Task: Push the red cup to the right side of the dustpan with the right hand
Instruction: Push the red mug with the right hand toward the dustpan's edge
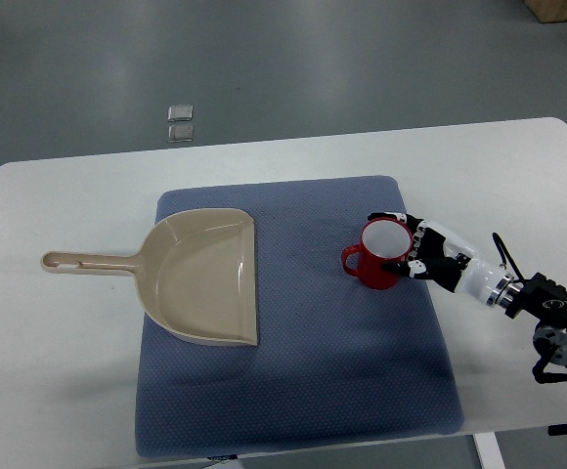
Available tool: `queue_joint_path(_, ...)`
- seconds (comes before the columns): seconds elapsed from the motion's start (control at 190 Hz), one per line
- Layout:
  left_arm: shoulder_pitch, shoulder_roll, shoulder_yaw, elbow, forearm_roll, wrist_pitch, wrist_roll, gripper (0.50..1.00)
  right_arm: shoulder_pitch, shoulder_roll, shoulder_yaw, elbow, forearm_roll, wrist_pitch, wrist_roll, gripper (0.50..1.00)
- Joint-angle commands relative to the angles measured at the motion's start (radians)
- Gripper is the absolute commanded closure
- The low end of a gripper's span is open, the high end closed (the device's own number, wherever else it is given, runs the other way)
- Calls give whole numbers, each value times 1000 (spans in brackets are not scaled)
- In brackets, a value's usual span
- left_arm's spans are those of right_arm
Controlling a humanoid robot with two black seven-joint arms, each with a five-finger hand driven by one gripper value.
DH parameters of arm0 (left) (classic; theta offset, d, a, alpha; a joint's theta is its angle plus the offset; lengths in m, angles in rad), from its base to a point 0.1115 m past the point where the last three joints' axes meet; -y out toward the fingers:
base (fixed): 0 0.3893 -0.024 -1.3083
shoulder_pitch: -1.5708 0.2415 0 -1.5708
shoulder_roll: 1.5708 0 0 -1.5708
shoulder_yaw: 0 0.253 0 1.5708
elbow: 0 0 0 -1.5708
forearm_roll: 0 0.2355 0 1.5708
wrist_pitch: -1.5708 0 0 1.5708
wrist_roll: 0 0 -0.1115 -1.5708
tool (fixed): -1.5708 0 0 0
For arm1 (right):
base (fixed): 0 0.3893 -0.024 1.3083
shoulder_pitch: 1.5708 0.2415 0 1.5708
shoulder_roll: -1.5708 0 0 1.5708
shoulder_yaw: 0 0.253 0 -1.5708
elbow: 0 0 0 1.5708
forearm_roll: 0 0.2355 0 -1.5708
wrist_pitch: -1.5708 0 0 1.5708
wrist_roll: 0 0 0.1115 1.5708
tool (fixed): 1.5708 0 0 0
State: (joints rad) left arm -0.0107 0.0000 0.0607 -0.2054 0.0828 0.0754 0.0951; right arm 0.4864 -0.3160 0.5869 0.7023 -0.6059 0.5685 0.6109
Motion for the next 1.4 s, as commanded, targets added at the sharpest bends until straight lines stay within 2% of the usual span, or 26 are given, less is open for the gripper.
queue_joint_path(0.0, 0, 0, -1, 0, 0, 0, 0, 500, 1, 9, 1, -14, 0, -6, 0, 566)
queue_joint_path(0.765, 0, 0, -1, 0, 0, 0, 0, 500, 14, 113, -4, -35, -3, -84, 0, 568)
queue_joint_path(0.971, 0, 0, -1, 0, 0, 0, 0, 500, 21, 156, -1, -34, -84, -111, 0, 568)
queue_joint_path(1.393, 2, 0, -1, 0, 0, 0, 0, 500, 63, 193, -13, -29, -90, -114, 0, 568)
